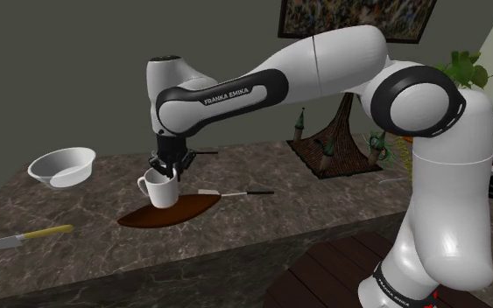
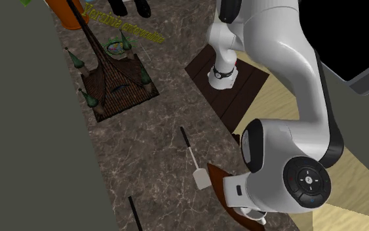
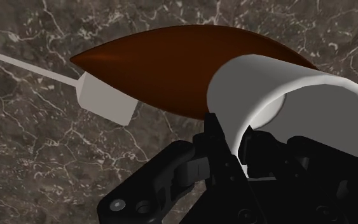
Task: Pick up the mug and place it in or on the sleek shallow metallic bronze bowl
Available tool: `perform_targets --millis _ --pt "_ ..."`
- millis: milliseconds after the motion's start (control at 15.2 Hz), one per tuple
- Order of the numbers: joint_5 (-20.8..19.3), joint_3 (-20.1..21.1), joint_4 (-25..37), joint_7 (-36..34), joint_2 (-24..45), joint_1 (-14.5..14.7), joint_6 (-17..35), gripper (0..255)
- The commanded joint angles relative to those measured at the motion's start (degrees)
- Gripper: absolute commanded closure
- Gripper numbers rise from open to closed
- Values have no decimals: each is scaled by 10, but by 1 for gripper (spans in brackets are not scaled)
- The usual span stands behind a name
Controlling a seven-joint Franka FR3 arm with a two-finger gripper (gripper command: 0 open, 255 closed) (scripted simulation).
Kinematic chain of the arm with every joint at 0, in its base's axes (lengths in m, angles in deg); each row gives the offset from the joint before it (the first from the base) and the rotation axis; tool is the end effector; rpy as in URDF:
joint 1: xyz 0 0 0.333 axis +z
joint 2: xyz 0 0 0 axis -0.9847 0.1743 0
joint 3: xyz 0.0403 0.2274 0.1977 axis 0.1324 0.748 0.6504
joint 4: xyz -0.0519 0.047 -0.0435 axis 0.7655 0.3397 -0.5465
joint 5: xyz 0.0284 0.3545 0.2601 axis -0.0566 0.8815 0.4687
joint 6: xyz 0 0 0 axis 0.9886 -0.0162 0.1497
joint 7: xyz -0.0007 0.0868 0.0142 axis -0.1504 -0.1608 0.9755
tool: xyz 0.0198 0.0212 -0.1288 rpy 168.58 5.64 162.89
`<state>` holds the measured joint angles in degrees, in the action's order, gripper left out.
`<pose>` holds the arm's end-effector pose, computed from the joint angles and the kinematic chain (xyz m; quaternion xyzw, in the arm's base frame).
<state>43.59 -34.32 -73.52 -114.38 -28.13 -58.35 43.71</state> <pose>0.6079 0.3758 0.3801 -0.9979 0.0574 -0.0238 0.0196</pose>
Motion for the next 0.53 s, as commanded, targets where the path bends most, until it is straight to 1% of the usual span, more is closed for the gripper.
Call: perform_targets --millis 0,264,462 --pt "-1 -1 -11 1 3 -1 15 255" --pt "-3 -2 -30 -1 12 -1 42 255" --pt "-3 -2 -30 -1 12 -1 42 255"
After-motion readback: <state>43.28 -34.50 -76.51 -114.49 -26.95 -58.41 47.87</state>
